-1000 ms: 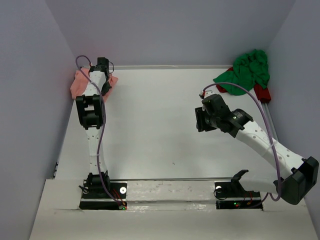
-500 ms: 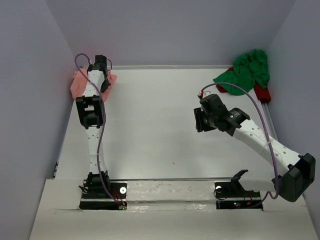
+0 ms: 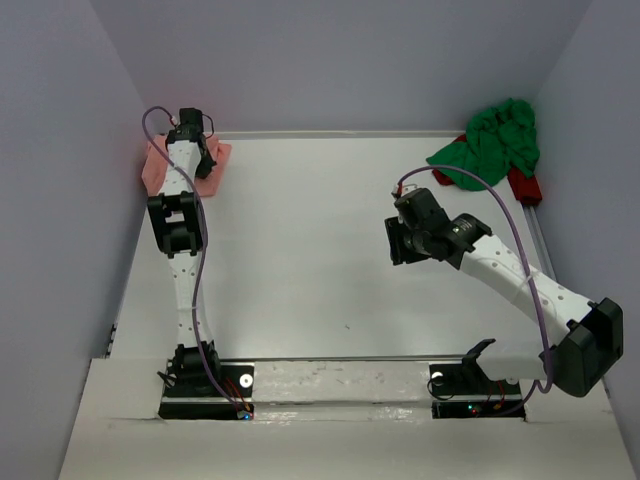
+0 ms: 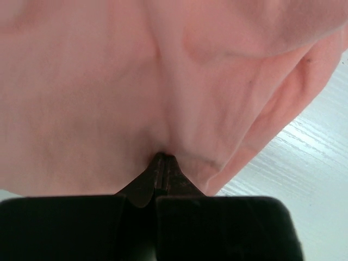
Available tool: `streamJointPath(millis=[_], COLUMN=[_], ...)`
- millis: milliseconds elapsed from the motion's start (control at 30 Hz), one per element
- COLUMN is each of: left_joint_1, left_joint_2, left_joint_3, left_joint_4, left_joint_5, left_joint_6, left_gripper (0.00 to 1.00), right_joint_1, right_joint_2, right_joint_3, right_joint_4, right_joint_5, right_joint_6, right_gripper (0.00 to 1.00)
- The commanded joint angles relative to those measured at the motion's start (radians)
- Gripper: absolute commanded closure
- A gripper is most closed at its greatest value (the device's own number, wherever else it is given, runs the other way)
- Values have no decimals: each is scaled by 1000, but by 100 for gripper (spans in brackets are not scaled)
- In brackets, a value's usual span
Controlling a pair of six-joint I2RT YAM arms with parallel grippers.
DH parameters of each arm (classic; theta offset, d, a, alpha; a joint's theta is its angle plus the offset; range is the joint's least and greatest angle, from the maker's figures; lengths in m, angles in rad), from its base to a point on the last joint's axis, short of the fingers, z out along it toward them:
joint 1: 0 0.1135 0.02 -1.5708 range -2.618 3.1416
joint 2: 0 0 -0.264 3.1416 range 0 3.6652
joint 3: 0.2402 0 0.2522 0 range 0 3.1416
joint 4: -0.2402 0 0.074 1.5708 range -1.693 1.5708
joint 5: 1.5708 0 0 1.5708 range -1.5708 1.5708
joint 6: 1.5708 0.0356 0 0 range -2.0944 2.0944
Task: Fold and stack the t-shirts
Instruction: Put the neatly folded tshirt into the corner of the board with the left arm
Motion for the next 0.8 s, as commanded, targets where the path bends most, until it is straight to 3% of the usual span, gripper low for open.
streamJointPath(millis=[0, 267, 400, 500, 767], left_joint_1=[19, 13, -13, -30, -66], left_joint_2=[-12, -60, -170, -235, -339], left_joint_3=[15, -42, -173, -220, -298], left_joint_4=[49, 86, 173, 219, 256], left_joint_5=[3, 34, 38, 43, 23], left_joint_6=[29, 43, 44, 33, 21], left_gripper=[95, 68, 37, 29, 24], right_joint_1=[4, 4, 4, 4, 4], right_joint_2=[9, 7, 0, -10, -79], right_joint_3=[25, 7, -14, -27, -79], right_joint_4=[2, 18, 35, 42, 55], right_joint_5=[-3, -5, -20, -25, -42], right_joint_6=[12, 12, 16, 21, 41], right_gripper=[50, 50, 50, 50, 50])
